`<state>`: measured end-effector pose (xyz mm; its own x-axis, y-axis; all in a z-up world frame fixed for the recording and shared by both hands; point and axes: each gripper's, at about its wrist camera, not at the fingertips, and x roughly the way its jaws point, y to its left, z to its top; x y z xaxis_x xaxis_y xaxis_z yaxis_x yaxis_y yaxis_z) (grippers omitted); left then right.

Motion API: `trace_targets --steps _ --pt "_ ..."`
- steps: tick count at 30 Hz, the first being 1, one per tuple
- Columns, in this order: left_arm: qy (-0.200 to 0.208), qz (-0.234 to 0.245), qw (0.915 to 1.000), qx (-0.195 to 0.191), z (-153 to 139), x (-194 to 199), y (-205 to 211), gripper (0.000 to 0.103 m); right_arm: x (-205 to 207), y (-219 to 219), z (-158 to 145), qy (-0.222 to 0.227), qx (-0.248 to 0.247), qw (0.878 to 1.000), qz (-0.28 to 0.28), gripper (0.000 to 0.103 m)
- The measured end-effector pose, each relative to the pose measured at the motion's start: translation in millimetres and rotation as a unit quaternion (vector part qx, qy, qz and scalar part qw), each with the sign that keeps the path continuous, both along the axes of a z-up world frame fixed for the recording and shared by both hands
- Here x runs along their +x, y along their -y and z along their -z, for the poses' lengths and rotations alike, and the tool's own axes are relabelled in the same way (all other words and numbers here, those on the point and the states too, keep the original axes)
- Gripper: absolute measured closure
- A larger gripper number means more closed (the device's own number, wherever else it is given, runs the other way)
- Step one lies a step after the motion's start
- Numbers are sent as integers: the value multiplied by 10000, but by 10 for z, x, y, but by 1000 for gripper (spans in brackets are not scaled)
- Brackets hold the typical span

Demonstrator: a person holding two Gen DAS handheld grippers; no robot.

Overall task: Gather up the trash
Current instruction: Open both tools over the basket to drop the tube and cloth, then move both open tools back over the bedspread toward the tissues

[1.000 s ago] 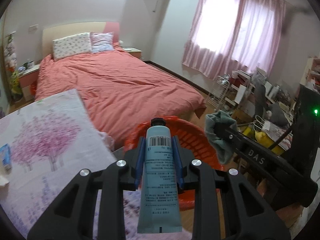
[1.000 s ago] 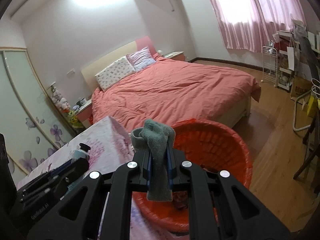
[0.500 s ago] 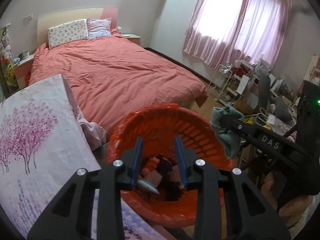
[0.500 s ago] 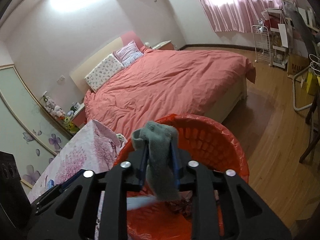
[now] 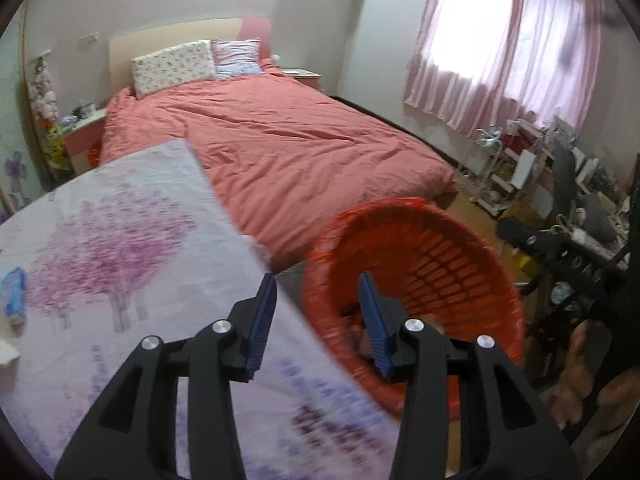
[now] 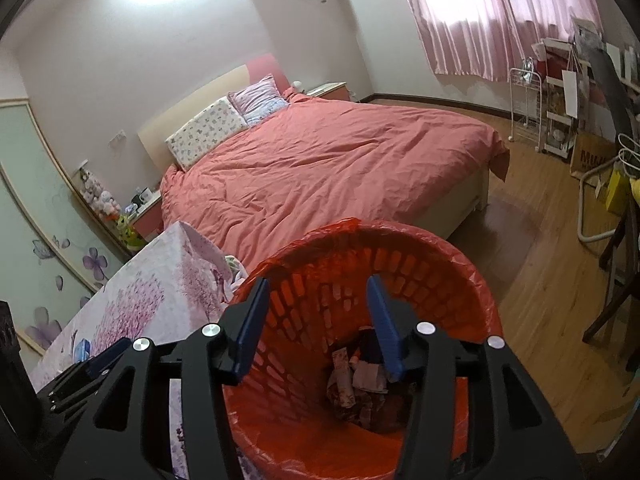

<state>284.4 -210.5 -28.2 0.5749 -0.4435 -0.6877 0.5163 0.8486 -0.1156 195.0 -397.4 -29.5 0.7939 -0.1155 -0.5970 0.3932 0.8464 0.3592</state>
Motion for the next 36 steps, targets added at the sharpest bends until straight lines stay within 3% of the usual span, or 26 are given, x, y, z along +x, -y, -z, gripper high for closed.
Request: trace_targets --steps 8,14,17,23,25,32,36 --pt "296 -704 9965 330 -41 -23 -792 47 78 -343 -15 -106 -255 9992 -279 48" --pt "391 -1440 9877 471 -38 -5 -1496 38 161 -783 -1 -230 -556 9960 -654 48" --pt "493 -1881 9790 617 -36 3 -1900 32 198 -1016 9 -285 -696 9932 -893 48" --pt "604 -2953 9497 851 -33 163 -2768 20 292 -1426 63 -408 -877 9863 -1336 48" --pt "519 -3108 9447 909 4 251 -2938 20 323 -1524 89 -454 -888 9845 -1445 48" --pt "100 -3047 9480 917 231 477 -3093 20 344 -1788 151 -602 -921 9801 -1655 48" --pt "-173 -3034 9484 904 406 590 -3105 33 359 -1885 167 -650 -969 9781 -1722 48"
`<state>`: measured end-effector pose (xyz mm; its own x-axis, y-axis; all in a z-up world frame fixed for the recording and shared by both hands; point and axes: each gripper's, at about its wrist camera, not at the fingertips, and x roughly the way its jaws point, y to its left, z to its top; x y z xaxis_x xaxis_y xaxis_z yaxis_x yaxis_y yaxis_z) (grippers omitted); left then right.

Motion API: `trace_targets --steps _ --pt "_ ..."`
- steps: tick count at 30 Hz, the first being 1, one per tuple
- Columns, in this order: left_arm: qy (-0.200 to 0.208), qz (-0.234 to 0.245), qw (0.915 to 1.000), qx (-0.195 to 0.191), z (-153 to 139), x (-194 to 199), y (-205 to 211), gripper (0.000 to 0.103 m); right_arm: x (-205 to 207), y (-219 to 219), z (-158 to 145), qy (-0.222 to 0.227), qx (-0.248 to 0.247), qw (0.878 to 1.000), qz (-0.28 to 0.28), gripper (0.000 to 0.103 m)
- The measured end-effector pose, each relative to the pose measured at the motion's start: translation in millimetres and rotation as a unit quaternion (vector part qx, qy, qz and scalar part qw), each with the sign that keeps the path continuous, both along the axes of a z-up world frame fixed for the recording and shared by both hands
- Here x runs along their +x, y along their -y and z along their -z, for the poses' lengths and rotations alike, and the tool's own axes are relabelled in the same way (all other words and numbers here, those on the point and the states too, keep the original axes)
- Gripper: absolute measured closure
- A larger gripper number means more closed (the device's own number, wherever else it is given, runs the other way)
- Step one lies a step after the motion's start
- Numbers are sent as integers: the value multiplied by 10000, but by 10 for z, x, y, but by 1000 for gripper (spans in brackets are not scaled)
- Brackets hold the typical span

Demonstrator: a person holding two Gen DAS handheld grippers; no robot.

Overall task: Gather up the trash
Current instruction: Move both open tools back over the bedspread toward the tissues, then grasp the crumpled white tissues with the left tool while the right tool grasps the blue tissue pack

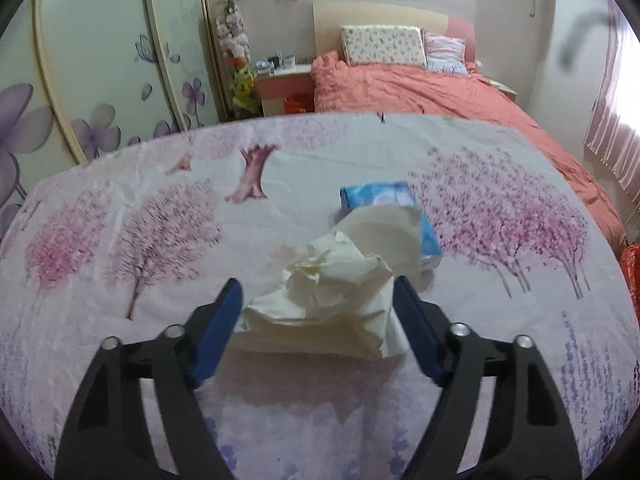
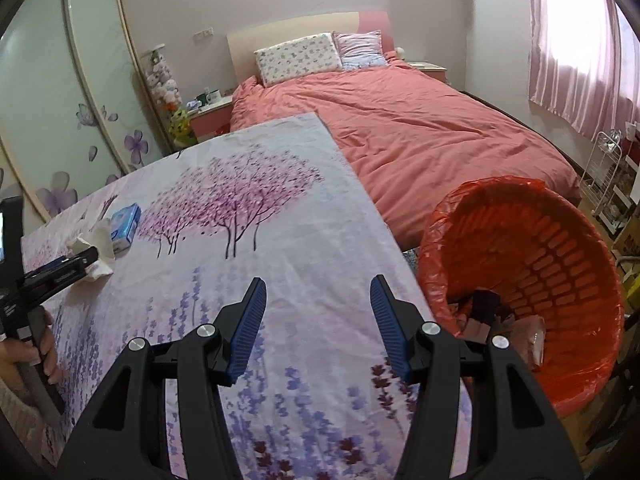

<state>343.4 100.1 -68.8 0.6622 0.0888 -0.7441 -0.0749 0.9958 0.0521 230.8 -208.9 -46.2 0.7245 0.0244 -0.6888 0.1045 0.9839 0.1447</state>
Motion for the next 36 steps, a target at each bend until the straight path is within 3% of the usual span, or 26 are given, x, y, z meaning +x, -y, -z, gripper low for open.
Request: trace_targets --steps 4,7,11,18,24,36 --pt "22 -69 9998 -197 11 11 -95 44 11 -99 14 -53 -60 9999 -70 48" --pt "68 -89 9999 -80 2 -18 -138 49 4 -154 33 -92 -64 9999 -118 48" --pt "137 -195 9997 70 -43 -118 -297 50 39 -291 55 -133 -97 9996 -212 48" --pt "112 -810 9954 499 -72 -331 -871 49 147 -632 72 -175 -102 9986 -492 48" --pt "-21 -1194 9927 151 -4 -452 -1342 49 324 -1198 71 -73 -108 9959 -900 48" --pt "-264 -1202 9923 -108 89 -404 -1435 46 940 -2174 78 -86 92 9917 -1281 48"
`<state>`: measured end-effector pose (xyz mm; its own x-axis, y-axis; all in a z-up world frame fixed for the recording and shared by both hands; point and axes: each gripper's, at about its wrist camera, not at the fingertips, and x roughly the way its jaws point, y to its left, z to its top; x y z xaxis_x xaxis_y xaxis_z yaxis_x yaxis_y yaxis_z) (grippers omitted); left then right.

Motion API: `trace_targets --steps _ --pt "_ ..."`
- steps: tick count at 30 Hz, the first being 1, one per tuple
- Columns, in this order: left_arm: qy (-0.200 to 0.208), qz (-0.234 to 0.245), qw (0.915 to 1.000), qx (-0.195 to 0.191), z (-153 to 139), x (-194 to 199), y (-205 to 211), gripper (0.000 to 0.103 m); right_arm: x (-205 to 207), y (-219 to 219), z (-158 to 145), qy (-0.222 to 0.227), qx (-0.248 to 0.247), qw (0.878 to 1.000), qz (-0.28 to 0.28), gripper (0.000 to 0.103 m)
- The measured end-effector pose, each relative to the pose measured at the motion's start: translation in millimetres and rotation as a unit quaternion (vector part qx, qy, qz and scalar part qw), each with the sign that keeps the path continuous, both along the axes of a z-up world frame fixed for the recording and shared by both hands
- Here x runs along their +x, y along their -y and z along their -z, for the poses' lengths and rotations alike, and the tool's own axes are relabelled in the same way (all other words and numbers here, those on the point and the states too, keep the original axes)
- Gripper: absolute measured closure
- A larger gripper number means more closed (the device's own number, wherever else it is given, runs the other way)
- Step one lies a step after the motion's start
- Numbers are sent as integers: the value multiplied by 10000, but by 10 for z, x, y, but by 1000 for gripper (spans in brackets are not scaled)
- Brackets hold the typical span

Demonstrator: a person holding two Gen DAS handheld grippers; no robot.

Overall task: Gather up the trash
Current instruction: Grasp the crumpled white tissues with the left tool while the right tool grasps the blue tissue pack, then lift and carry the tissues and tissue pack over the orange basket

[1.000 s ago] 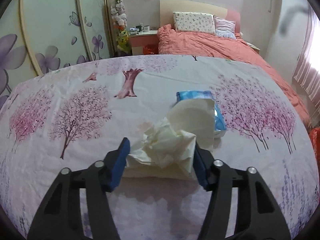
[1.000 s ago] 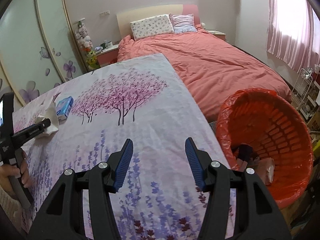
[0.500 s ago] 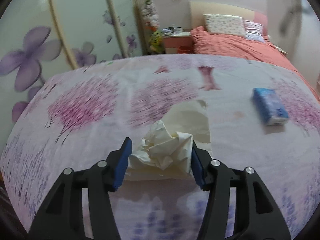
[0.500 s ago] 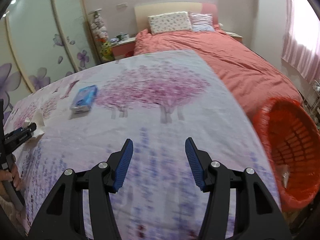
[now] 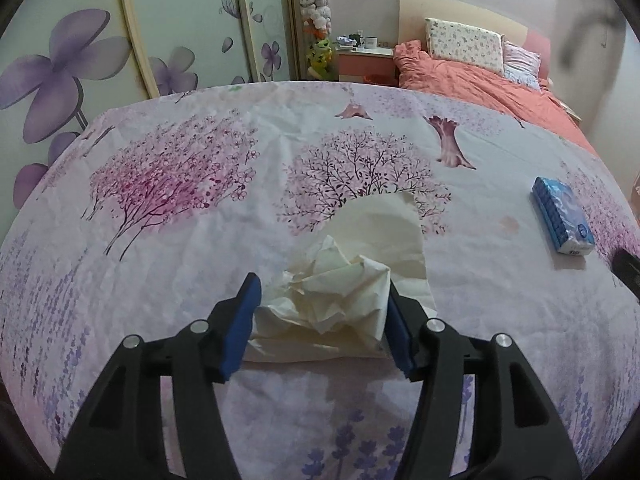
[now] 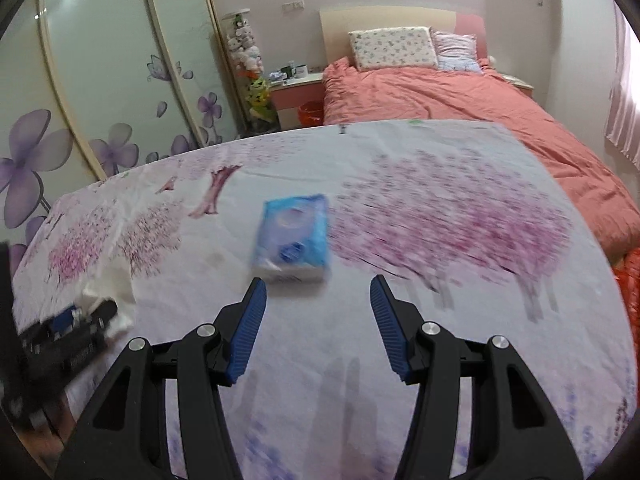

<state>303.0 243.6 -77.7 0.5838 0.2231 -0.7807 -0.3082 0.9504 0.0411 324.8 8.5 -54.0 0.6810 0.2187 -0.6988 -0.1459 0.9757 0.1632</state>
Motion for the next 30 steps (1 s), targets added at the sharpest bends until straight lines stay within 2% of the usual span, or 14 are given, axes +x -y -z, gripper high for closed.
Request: trace_targets --steps 1,4,5,12,15,17,25,30 --pt "4 0 10000 -17 2 -4 -6 46 42 -51 9 -21 -11 10000 -10 48" --pt "5 -1 10000 -33 4 -3 -13 46 172 -206 39 -72 -78 9999 -15 36" --pt "6 -2 10000 -35 3 -3 -13 46 202 -228 56 -82 -104 9999 15 36" --pt "13 -7 10000 -79 13 -5 -29 46 387 -295 199 -261 -458 9984 220 36" --pt "18 -7 10000 -93 13 -5 -27 46 428 -294 237 -415 -455 9978 230 37" --pt "20 -9 9999 -105 15 -4 -20 46 439 -301 228 -394 -498 9977 226 49" --pt "22 -8 9999 -114 15 -6 -25 45 128 -18 234 -403 -810 9956 226 49" --pt "15 -9 9999 -99 18 -8 -20 45 93 16 251 -386 -766 9960 260 47"
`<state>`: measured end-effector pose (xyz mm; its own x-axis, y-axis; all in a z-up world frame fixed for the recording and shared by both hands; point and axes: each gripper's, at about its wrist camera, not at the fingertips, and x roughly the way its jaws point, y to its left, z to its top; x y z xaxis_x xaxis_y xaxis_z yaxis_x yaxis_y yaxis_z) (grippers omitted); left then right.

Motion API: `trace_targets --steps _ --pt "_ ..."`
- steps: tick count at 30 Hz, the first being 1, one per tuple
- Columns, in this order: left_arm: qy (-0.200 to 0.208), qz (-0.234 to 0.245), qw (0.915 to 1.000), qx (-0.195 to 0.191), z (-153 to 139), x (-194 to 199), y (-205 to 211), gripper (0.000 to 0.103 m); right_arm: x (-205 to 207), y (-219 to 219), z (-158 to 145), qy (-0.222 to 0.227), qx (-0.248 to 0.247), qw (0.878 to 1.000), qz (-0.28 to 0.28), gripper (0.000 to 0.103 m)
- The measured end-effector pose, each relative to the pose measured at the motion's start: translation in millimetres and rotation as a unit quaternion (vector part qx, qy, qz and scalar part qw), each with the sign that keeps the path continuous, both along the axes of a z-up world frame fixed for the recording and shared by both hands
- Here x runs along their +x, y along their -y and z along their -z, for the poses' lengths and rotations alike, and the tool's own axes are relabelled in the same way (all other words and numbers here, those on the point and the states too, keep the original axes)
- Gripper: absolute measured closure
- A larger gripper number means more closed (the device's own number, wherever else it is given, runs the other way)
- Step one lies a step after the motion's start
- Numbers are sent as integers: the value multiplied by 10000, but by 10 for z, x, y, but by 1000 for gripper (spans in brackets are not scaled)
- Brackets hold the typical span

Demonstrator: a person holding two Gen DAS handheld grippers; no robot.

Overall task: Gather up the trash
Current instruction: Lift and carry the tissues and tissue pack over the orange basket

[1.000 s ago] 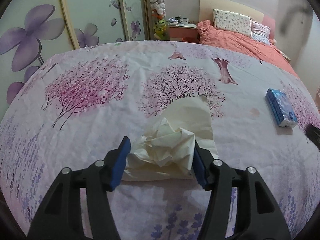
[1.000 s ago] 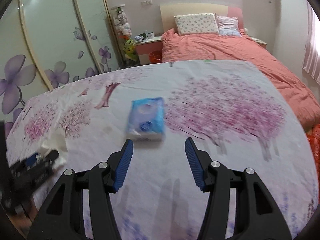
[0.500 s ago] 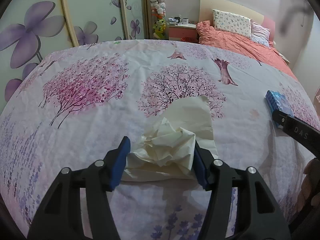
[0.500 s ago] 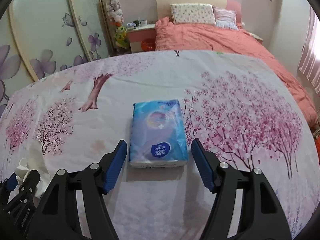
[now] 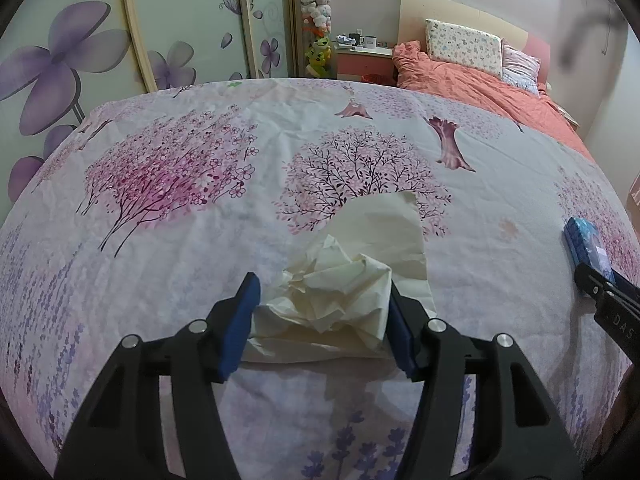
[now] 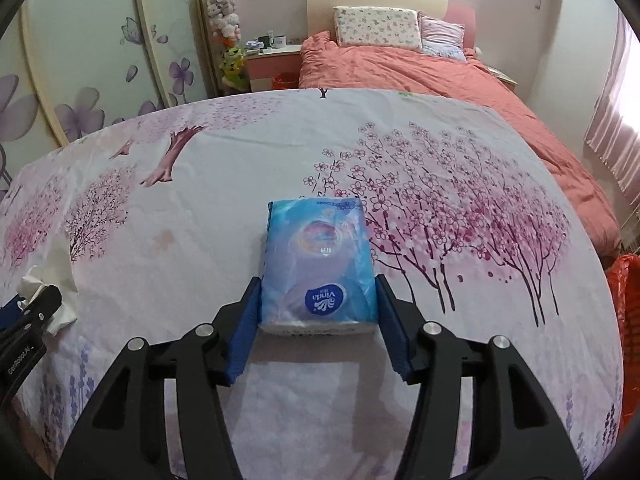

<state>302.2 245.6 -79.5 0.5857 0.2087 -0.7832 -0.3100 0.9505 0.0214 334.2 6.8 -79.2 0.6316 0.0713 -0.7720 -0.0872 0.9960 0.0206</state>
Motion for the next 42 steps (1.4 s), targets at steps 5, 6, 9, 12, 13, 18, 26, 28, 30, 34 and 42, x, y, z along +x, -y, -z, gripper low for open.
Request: trace_targets --steps 5,6,9,12,13,18,26,28,30,34,42 --pt "-23 4 10000 34 2 17 12 45 40 5 6 -9 35 10000 23 46" --pt "-30 4 10000 48 2 24 17 45 49 2 5 -11 40 10000 23 46" --pt "-32 -3 10000 84 -1 35 19 45 45 22 3 -2 79 10000 45 50" --pt "85 45 9999 -32 -18 1 -4 48 -24 58 3 7 34 10000 -21 50" --pt "122 78 9999 -63 -26 -11 -8 48 -64 73 6 4 13 10000 -30 50" --pt "227 296 9993 26 -71 -70 66 49 -161 137 9 6 17 10000 -60 49" --pt "431 575 9974 16 -177 -218 203 50 -399 359 -18 27 231 9997 -68 52" --pt "478 627 9969 12 -228 -245 254 50 -461 435 -60 92 298 9995 -27 52" --pt "522 705 9961 -13 -272 -255 307 51 -495 475 -93 145 314 9994 8 52" --pt "557 785 9954 -3 -349 -271 443 51 -593 640 -188 272 419 9987 115 52" --pt "834 1064 9907 -133 -640 -346 781 51 -788 1042 -466 686 551 9956 331 52"
